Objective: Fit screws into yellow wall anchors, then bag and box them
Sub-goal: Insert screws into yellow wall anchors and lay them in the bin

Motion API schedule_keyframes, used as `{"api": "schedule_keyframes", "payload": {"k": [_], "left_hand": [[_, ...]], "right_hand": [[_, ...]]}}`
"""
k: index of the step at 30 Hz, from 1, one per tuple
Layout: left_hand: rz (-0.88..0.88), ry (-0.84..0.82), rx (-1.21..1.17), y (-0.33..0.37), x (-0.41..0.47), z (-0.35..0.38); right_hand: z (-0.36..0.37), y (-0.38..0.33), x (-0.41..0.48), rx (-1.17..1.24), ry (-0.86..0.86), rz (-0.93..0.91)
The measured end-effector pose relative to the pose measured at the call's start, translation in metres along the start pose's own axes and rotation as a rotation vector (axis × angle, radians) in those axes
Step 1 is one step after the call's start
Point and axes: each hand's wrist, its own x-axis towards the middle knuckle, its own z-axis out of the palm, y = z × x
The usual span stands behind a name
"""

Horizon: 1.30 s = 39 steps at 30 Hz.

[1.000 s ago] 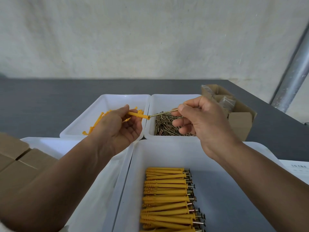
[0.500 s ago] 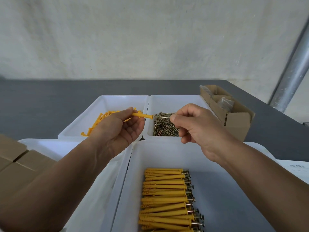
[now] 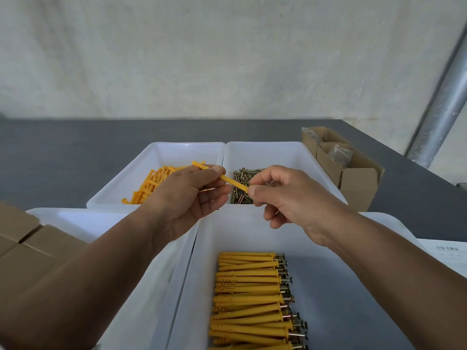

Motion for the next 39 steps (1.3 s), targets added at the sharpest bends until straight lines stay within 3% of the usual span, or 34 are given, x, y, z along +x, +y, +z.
{"api": "schedule_keyframes", "payload": {"k": [9,18,21,26,31,39], "left_hand": [[0.051,-0.089,0.151,0.001,-0.005,0.003],[0.086,0.129,0.241,0.005,0.005,-0.015],[0.173,0.23,0.402,0.003,0.01,-0.02],[0.338,0.398,0.954,-0.005,0.017,-0.033],[0.321,0.424,1.239,-0.011,0.021,-0.042],[0.323,0.405,1.534,-0.017,0.03,-0.052]], "right_hand": [[-0.007,-0.002,-0.004,-0.222,-0.217,0.052],[-0.014,-0.002,-0.014,-0.699,-0.676,0.191],[-0.008,-0.002,-0.017,-0.786,-0.781,0.222],[0.002,0.001,-0.022,-0.901,-0.913,0.297],[0.014,0.007,-0.027,-0.937,-0.989,0.394],[0.013,-0.001,-0.028,-0.985,-0.993,0.359]]}}
